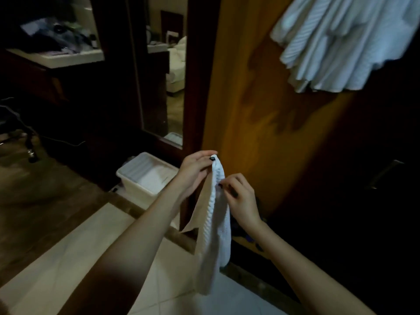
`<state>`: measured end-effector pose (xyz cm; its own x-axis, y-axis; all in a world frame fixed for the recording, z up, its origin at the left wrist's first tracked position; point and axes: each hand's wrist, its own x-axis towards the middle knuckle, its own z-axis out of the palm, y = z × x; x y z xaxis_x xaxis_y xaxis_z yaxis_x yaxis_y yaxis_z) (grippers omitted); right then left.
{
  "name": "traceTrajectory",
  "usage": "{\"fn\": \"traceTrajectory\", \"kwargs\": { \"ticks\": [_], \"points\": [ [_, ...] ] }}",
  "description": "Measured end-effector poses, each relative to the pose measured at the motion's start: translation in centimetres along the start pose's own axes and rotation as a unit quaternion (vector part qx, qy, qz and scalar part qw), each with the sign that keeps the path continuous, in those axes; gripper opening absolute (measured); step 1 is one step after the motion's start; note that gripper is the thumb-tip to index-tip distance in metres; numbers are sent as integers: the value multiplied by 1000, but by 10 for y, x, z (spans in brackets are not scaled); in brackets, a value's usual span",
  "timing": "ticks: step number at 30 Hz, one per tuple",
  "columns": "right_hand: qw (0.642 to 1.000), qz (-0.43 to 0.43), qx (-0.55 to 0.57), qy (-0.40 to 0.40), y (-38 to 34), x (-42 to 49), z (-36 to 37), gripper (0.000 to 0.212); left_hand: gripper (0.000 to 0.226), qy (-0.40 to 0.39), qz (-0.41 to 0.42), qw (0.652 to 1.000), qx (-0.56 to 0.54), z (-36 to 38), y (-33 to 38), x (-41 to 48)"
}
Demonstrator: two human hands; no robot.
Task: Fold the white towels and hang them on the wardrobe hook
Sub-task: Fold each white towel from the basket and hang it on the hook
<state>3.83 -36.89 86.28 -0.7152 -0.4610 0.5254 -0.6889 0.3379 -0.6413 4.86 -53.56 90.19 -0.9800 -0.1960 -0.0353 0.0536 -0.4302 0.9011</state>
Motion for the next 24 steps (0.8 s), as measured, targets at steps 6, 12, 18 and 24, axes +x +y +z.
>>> {"fn": "traceTrajectory", "kwargs": {
  "ticks": [6, 12, 18, 24],
  "points": [
    [991, 124, 38, 17, 28, 23, -90, 45, 22, -99, -8, 993, -56, 65, 0, 26],
    [969, 184, 165, -9, 29, 70, -109, 34, 26, -207, 3, 978, 37, 95, 23, 72],
    [957, 188, 221, 34, 46, 86, -120, 29, 22, -287, -1, 955, 70, 112, 45, 115],
    [940, 199, 268, 61, 55, 109, -132, 20, 23, -356, 31, 918, 173, 128, 61, 151]
  ]
}}
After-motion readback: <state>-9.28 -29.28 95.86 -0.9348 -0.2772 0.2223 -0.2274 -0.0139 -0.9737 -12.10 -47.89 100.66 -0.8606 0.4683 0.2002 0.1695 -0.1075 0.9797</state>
